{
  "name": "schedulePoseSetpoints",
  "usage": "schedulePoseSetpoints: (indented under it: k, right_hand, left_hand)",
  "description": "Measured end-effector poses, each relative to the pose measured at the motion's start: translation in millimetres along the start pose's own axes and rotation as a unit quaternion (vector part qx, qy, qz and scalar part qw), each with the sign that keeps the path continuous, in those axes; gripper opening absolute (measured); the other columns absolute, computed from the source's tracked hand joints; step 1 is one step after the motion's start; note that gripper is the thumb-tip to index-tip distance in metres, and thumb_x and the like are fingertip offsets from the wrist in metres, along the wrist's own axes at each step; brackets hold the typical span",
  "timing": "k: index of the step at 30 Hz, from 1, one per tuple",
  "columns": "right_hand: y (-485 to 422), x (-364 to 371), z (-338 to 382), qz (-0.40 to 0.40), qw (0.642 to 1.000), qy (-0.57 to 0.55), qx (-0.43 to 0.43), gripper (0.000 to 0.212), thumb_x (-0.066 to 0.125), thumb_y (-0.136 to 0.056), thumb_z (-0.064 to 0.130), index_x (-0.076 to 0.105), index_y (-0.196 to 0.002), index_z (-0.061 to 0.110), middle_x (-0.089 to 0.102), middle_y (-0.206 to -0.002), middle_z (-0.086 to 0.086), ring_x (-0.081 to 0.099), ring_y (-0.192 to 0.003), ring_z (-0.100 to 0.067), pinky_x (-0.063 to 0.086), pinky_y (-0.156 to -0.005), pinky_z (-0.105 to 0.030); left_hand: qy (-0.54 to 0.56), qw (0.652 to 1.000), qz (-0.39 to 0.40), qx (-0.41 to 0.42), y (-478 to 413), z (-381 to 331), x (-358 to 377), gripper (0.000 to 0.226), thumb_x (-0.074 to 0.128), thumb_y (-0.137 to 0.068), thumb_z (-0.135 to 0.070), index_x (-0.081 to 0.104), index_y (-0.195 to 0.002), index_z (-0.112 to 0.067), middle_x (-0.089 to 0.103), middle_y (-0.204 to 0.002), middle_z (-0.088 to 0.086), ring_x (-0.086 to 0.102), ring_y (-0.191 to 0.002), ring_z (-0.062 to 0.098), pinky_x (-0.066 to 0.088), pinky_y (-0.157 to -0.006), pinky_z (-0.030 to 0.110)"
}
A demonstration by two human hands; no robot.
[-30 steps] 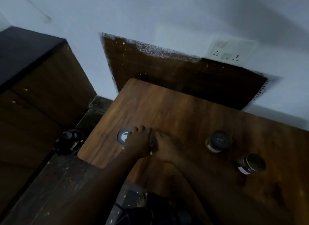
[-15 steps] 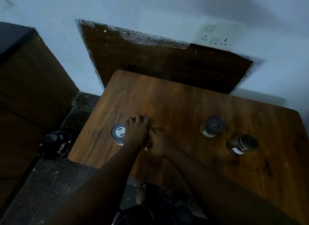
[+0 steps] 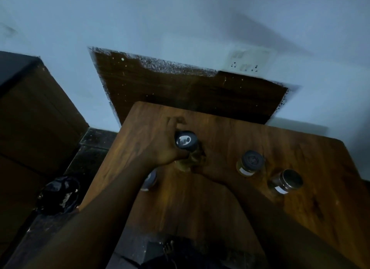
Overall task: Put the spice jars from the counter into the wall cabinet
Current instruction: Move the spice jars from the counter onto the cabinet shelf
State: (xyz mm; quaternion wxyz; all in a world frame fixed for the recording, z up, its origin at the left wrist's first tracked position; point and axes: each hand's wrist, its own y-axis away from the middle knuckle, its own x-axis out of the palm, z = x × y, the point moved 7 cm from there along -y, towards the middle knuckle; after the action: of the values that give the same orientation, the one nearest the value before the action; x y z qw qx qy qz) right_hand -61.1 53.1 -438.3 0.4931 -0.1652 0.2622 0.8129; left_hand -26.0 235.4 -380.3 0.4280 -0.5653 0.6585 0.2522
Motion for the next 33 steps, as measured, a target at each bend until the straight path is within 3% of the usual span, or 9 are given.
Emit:
schedulePoseSetpoints:
  k: [2,4,6,8,13,17,23,27,33]
  right_hand:
    - [3,-30,34,-0.039,0.999,-0.004,-0.029,0.074,0.081,-0.085,0.025,0.043,-0.147,0.011,0.055,-0.141,-0.003,0.056,-0.127,-0.019,0.039,-0.1,-0.011]
    - [9,-66,76,-0.103,0.991,-0.058,-0.069,0.088,0.086,-0.075,0.039,0.041,-0.148,0.024,0.058,-0.137,0.008,0.059,-0.121,-0.009,0.046,-0.095,-0.013]
    - [18,-109,120,-0.213,0.968,-0.079,-0.104,0.088,0.09,-0.065,0.051,0.044,-0.14,0.041,0.062,-0.122,0.023,0.062,-0.108,0.007,0.052,-0.087,-0.017]
    - [29,-155,163,-0.332,0.93,-0.06,-0.144,0.082,0.089,-0.061,0.053,0.045,-0.13,0.048,0.063,-0.112,0.028,0.062,-0.099,0.013,0.052,-0.08,-0.012]
    - [45,-265,268,-0.457,0.857,0.039,-0.232,0.086,0.074,-0.059,0.051,0.043,-0.139,0.04,0.064,-0.125,0.017,0.064,-0.107,-0.004,0.057,-0.086,-0.029]
    - [44,-359,339,-0.479,0.828,0.085,-0.28,0.069,0.074,-0.064,0.051,0.052,-0.127,0.036,0.066,-0.111,0.016,0.064,-0.095,0.0,0.057,-0.074,-0.026]
    - [-1,-448,353,-0.494,0.827,0.177,-0.2,0.057,0.073,-0.07,0.047,0.06,-0.118,0.02,0.063,-0.113,-0.004,0.065,-0.094,-0.023,0.058,-0.077,-0.04]
    - [-39,-462,326,-0.47,0.842,0.213,-0.16,0.054,0.072,-0.076,0.028,0.054,-0.124,0.012,0.064,-0.116,-0.008,0.064,-0.101,-0.027,0.05,-0.076,-0.031]
    - [-67,-484,312,-0.464,0.858,0.192,-0.111,0.058,0.074,-0.077,0.024,0.049,-0.126,0.006,0.062,-0.116,-0.014,0.063,-0.103,-0.03,0.045,-0.073,-0.029]
  left_hand:
    - [0.009,0.999,-0.041,0.033,-17,-20,-46,0.094,0.071,-0.05,-0.089,0.026,-0.129,-0.066,0.063,-0.107,-0.025,0.063,-0.089,-0.006,0.057,-0.073,0.027]
    - [0.225,0.971,-0.048,0.061,-32,-46,-78,0.09,0.091,-0.067,-0.046,0.035,-0.138,-0.044,0.063,-0.123,-0.013,0.067,-0.108,0.008,0.06,-0.082,0.033]
    - [0.387,0.915,-0.098,0.054,-49,-68,-108,0.073,0.087,-0.077,-0.015,0.04,-0.133,-0.023,0.054,-0.134,0.002,0.063,-0.118,0.017,0.058,-0.086,0.036]
    - [0.431,0.891,-0.139,0.038,-65,-103,-133,0.064,0.087,-0.078,-0.028,0.047,-0.127,-0.022,0.059,-0.128,0.002,0.067,-0.109,0.014,0.06,-0.08,0.033]
    - [0.375,0.895,-0.226,0.089,-116,-203,-210,0.084,0.085,-0.07,-0.056,0.043,-0.139,-0.037,0.061,-0.128,-0.02,0.062,-0.108,-0.004,0.054,-0.082,0.014]
    - [0.342,0.887,-0.286,0.121,-185,-268,-292,0.089,0.088,-0.06,-0.055,0.047,-0.135,-0.029,0.064,-0.12,-0.014,0.066,-0.103,0.005,0.059,-0.082,0.028]
    - [0.25,0.918,-0.296,0.089,-292,-301,-309,0.082,0.09,-0.062,-0.048,0.05,-0.126,-0.017,0.067,-0.116,-0.001,0.067,-0.099,0.018,0.058,-0.082,0.036]
    - [0.184,0.942,-0.279,0.041,-343,-289,-279,0.075,0.087,-0.063,-0.047,0.048,-0.119,-0.017,0.065,-0.111,0.002,0.066,-0.098,0.023,0.052,-0.075,0.032]
    - [0.15,0.959,-0.239,0.03,-388,-288,-269,0.072,0.084,-0.069,-0.051,0.049,-0.122,-0.017,0.066,-0.115,0.003,0.064,-0.1,0.023,0.045,-0.075,0.03]
